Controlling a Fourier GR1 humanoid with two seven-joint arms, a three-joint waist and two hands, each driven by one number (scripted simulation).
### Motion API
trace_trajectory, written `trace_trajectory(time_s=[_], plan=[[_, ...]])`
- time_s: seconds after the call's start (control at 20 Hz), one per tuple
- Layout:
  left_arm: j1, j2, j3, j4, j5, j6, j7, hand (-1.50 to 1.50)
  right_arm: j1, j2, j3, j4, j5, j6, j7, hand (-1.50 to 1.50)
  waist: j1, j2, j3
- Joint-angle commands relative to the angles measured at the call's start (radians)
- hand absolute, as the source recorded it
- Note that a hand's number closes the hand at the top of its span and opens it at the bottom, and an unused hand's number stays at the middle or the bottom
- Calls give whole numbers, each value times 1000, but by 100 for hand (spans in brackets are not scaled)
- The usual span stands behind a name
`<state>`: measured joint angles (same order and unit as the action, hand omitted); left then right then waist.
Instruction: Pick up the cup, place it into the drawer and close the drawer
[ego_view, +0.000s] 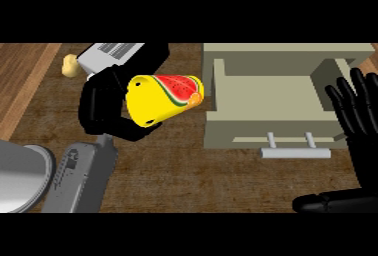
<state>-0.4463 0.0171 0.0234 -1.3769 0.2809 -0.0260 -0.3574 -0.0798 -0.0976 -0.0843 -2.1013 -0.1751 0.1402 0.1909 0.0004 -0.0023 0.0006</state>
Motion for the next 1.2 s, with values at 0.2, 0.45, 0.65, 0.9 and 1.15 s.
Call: trace_trajectory(time_s=[0.2,0.45,0.65,0.9,1.15], plan=[[-219,13,12,40,-19,82,142,150,-17,4,21,-60,16,-27,61,-150,-8,2,-1],[-338,-17,-47,114,-73,195,145,150,-28,-4,-5,11,14,-12,15,-150,-9,3,-1],[-467,-5,-20,179,-78,219,226,150,11,5,14,27,13,23,-46,-150,-11,4,0],[-520,-17,-76,248,-90,258,260,150,50,-3,-4,39,1,46,-67,-150,-12,3,0],[-651,-17,-85,444,-50,309,206,150,34,-6,-31,93,-9,57,-110,-150,-22,7,0]])
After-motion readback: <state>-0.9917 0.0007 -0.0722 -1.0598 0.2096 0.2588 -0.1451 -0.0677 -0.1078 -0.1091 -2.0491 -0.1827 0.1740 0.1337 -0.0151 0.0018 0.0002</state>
